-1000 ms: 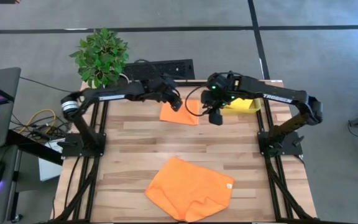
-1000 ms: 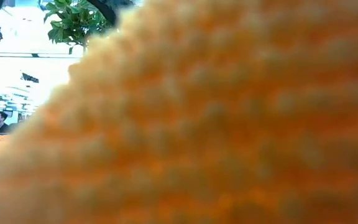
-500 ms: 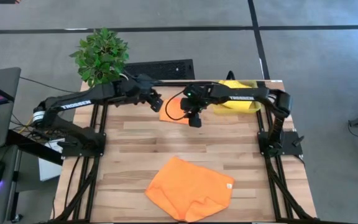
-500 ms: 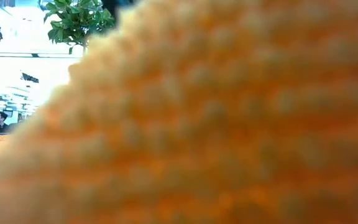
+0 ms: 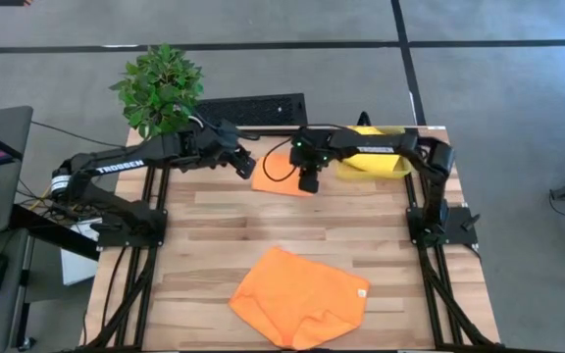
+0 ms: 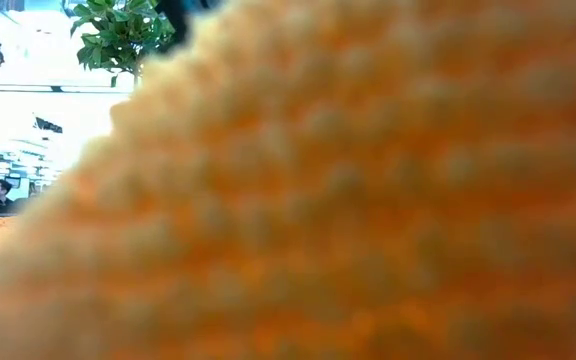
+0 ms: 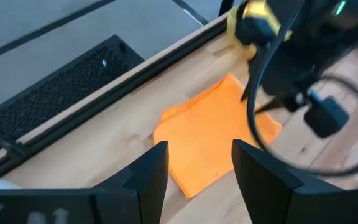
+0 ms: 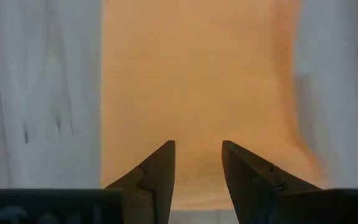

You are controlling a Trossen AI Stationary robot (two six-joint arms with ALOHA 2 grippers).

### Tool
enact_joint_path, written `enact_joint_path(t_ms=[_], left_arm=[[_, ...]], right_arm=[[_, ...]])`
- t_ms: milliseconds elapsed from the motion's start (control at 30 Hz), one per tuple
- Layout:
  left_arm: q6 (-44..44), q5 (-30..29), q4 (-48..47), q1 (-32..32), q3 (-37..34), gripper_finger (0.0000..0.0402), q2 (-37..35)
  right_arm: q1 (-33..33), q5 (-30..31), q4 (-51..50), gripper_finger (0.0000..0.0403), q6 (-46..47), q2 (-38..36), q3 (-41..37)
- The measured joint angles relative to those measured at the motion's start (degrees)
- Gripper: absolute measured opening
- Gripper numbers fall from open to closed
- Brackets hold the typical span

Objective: Fold microfiber towels
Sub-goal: Fold the top orange microfiber towel, then put the folded orange microfiber towel into the yellow bin

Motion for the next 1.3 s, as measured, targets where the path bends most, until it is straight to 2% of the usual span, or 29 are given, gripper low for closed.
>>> enact_joint_path(t_ms=[133, 333, 500, 767, 933, 1167, 1300], left_arm=[[-0.2, -0.1, 0.1, 0.0, -0.3, 0.0169, 0.0], [0.4, -0.2, 0.0, 0.0, -0.3, 0.0169, 0.0], [0.5, -0.2, 0.0, 0.0, -0.3, 0.0169, 0.0], [0.5, -0.2, 0.0, 0.0, -0.3, 0.0169, 0.0], [0.5, -0.2, 0.1, 0.0, -0.3, 0.0169, 0.0], [0.5, -0.2, 0.1, -0.1, -0.3, 0.0169, 0.0], [0.5, -0.1, 0.1, -0.1, -0.3, 0.0169, 0.0]], right_arm=[[-0.4, -1.3, -2.0, 0.0155, -2.6, -2.3, 0.0], [4.6, -4.1, -8.8, 0.0155, -20.4, -3.9, -0.1], [7.7, -3.3, -5.4, 0.0155, -27.0, -4.0, -1.8], [7.9, -3.2, 0.4, 0.0155, -22.6, -3.9, -4.4], [8.3, -3.8, 8.2, 0.0155, -19.9, -3.9, -7.8], [7.8, 0.3, 12.0, 0.0155, -19.6, -3.9, -11.4], [7.7, 0.7, 12.7, 0.0155, -19.6, -3.9, -13.0]])
